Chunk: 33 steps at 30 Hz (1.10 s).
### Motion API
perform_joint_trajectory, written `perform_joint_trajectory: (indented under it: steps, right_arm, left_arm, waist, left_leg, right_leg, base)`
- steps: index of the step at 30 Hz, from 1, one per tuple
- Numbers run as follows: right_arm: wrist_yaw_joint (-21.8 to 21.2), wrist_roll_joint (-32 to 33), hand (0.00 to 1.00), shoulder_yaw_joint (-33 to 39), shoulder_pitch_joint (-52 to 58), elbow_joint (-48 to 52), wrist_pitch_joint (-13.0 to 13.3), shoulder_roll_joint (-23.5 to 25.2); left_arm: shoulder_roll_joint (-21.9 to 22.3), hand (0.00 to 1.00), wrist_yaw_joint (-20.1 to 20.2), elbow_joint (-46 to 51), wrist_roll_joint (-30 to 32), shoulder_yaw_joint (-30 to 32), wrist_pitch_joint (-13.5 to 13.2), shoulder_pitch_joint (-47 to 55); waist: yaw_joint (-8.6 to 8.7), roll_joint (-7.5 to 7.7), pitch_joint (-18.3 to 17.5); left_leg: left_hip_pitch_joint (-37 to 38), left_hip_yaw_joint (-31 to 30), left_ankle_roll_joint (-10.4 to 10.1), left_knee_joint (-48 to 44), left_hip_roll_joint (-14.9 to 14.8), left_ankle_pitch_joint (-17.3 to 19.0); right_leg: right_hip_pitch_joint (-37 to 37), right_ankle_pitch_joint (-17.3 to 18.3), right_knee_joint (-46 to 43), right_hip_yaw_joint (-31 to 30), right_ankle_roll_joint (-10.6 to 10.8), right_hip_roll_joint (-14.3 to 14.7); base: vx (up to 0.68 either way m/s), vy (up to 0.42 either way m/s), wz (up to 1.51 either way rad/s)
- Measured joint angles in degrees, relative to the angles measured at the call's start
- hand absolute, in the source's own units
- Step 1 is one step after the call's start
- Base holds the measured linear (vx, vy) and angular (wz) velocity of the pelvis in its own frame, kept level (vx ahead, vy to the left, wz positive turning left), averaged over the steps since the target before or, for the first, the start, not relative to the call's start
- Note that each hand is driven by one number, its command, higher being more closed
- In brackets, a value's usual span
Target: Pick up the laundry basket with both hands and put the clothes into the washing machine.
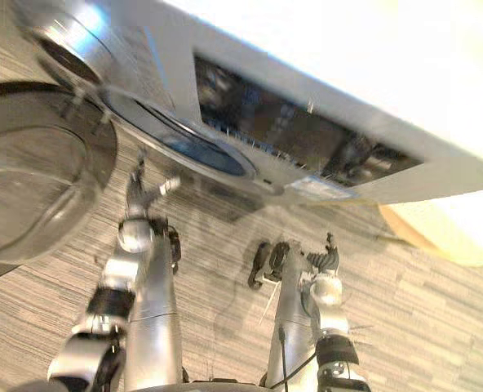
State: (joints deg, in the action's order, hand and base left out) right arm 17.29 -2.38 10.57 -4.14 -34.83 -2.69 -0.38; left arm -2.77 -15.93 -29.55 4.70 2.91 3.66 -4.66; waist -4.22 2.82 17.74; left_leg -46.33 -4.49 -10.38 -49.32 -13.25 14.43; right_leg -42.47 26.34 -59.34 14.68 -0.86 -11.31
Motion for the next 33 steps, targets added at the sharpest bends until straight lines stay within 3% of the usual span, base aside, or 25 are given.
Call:
perform_joint_trajectory:
  steps: [6,9,11,15,17,19,21,22,23,24,26,27,28,29,30,31,32,33]
  right_arm:
    - [-1.73,-0.57,0.00,-0.10,4.86,-7.18,0.11,-0.52]
    - [-3.13,-1.37,0.00,1.11,6.56,-7.32,0.11,-0.92]
    - [-4.17,-2.75,0.00,2.83,7.05,-9.99,0.32,-1.26]
    - [-5.11,-2.96,0.00,4.43,6.02,-15.20,0.90,-1.53]
    - [-5.12,-3.32,0.00,4.35,5.30,-16.56,1.04,-1.88]
    - [-5.11,-3.77,0.00,3.93,4.96,-18.46,1.08,-1.82]
    - [-5.10,-3.86,0.00,3.10,4.72,-19.15,1.10,-2.01]
    - [-5.11,-3.90,0.00,2.87,3.80,-19.40,1.11,-1.93]
    - [-5.13,-3.90,0.00,2.26,3.70,-19.72,1.11,-1.62]
    - [-5.08,-3.90,0.00,1.26,3.42,-20.02,1.16,-1.64]
    - [-4.96,-3.90,0.00,0.18,2.11,-19.96,1.31,-2.24]
    - [-4.70,-3.84,0.00,0.07,-0.05,-19.36,1.51,-3.51]
    - [-4.68,-3.84,0.00,0.12,-0.67,-18.82,1.65,-4.24]
    - [-4.62,-3.83,0.00,0.13,-0.83,-18.32,1.69,-5.00]
    - [-4.57,-3.86,0.00,0.06,-1.37,-18.31,1.55,-5.23]
    - [-4.52,-3.90,0.00,0.04,-1.21,-18.34,1.16,-4.67]
    - [-4.50,-3.91,0.00,0.28,-1.12,-18.33,1.09,-4.15]
    - [-4.34,-3.89,0.00,0.29,-0.89,-17.95,1.02,-3.27]
  left_arm:
    - [0.62,0.00,3.43,-11.93,0.15,6.78,-1.37,8.02]
    - [0.51,0.00,4.67,-15.26,1.43,6.88,-1.37,8.87]
    - [0.69,0.00,5.92,-18.51,3.13,7.87,-1.53,9.05]
    - [0.71,0.00,5.95,-22.14,4.55,8.54,-1.79,8.85]
    - [0.41,0.00,5.96,-23.08,5.00,8.43,-1.81,8.00]
    - [-0.49,0.00,5.93,-23.21,5.00,8.22,-1.80,7.65]
    - [-1.01,0.00,5.87,-23.12,4.98,8.08,-1.81,7.46]
    - [-0.80,0.00,5.86,-22.82,4.97,8.56,-2.00,7.16]
    - [-1.38,0.00,5.81,-22.66,4.95,8.48,-2.34,7.17]
    - [-1.78,0.00,5.64,-22.10,4.89,8.46,-2.33,7.57]
    - [-1.74,0.00,5.38,-21.18,4.78,8.51,-2.44,7.54]
    - [0.90,0.00,4.49,-20.11,4.32,7.98,-2.77,7.97]
    - [2.01,0.00,4.30,-20.03,4.11,7.55,-2.76,7.46]
    - [2.77,0.00,4.28,-19.77,3.74,6.62,-2.79,7.16]
    - [3.58,0.00,4.22,-19.37,3.62,5.58,-2.87,7.21]
    - [3.80,0.00,4.31,-19.40,2.41,4.30,-2.96,7.33]
    - [3.93,0.00,4.34,-19.41,2.05,4.27,-2.93,7.17]
    - [3.91,0.00,4.42,-19.32,2.03,4.30,-2.90,7.59]
  waist:
    - [0.20,-0.82,-7.26]
    - [0.23,-1.51,-9.29]
    - [0.34,-2.05,-12.05]
    - [0.48,-2.16,-14.29]
    - [0.55,-2.15,-14.13]
    - [1.70,-2.02,-13.79]
    - [1.61,-2.32,-13.84]
    - [1.66,-2.38,-13.16]
    - [1.62,-1.76,-12.94]
    - [0.92,-0.95,-13.10]
    - [-1.17,-0.57,-13.26]
    - [-2.65,-3.15,-13.26]
    - [-2.65,-5.03,-12.47]
    - [-2.67,-5.85,-11.93]
    - [-2.82,-6.49,-11.58]
    - [-2.17,-5.45,-10.90]
    - [-1.56,-5.03,-10.58]
    - [-1.04,-4.66,-10.46]
  left_leg:
    - [22.38,4.38,0.80,20.74,1.02,-5.71]
    - [27.31,6.28,1.16,25.45,0.62,-6.80]
    - [32.04,8.70,1.78,30.21,0.63,-7.89]
    - [38.41,13.26,2.55,38.72,1.44,-10.79]
    - [38.41,14.35,2.70,38.69,1.60,-10.93]
    - [37.83,14.25,2.75,37.21,1.86,-10.90]
    - [37.39,14.42,3.66,38.10,0.87,-11.37]
    - [36.99,14.56,3.81,38.13,0.65,-11.57]
    - [36.75,13.83,3.79,37.15,1.49,-12.12]
    - [35.71,12.97,3.65,35.77,1.87,-12.25]
    - [33.59,13.22,3.67,34.96,2.02,-13.95]
    - [29.96,12.49,3.45,36.84,0.50,-17.03]
    - [28.90,11.58,3.00,37.51,-0.12,-18.28]
    - [28.09,10.64,3.00,38.68,-0.38,-20.29]
    - [27.58,9.93,2.39,41.78,0.23,-24.67]
    - [28.28,9.06,1.19,48.60,1.59,-32.43]
    - [28.30,10.14,1.63,46.67,1.82,-31.39]
    - [28.60,12.15,3.03,42.64,2.40,-27.42]
  right_leg:
    - [21.27,-5.83,20.26,2.68,2.68,0.86]
    - [26.10,-8.30,26.36,2.60,3.75,1.43]
    - [30.21,-11.65,33.42,2.05,4.77,2.35]
    - [34.37,-17.12,43.23,-1.27,5.89,3.43]
    - [33.87,-18.22,43.21,-2.33,6.10,3.38]
    - [32.39,-18.85,39.43,-2.43,6.48,3.29]
    - [32.83,-19.69,40.87,-3.92,8.05,4.26]
    - [31.43,-16.39,34.38,-5.65,8.53,3.35]
    - [31.32,-12.62,24.89,-6.68,10.36,1.92]
    - [33.81,-11.03,23.85,-7.58,11.10,1.31]
    - [34.74,-8.64,29.79,-8.25,8.90,2.59]
    - [34.95,-7.48,36.79,-6.09,5.69,4.66]
    - [33.95,-8.45,36.45,-4.94,5.33,5.48]
    - [32.93,-8.42,35.79,-4.11,5.02,5.92]
    - [31.13,-8.49,34.04,-3.09,4.52,6.20]
    - [30.18,-9.25,34.20,0.62,2.08,4.42]
    - [30.27,-9.71,34.11,1.75,1.25,3.79]
    - [30.40,-10.23,34.13,2.92,0.52,2.81]
  base:
    - [0.19,0.041,0.10]
    - [0.14,0.082,-0.14]
    - [0.12,0.122,-0.32]
    - [0.08,0.110,-0.46]
    - [0.01,0.069,-0.30]
    - [-0.05,0.059,0.00]
    - [-0.10,0.037,0.02]
    - [-0.14,-0.027,0.19]
    - [-0.14,-0.116,0.41]
    - [-0.09,-0.115,0.38]
    - [-0.19,-0.195,0.07]
    - [-0.30,-0.209,0.12]
    - [-0.26,-0.162,0.30]
    - [-0.23,-0.091,0.48]
    - [-0.34,-0.129,0.92]
    - [-0.38,-0.162,0.98]
    - [-0.27,-0.120,1.04]
    - [-0.23,-0.106,0.78]
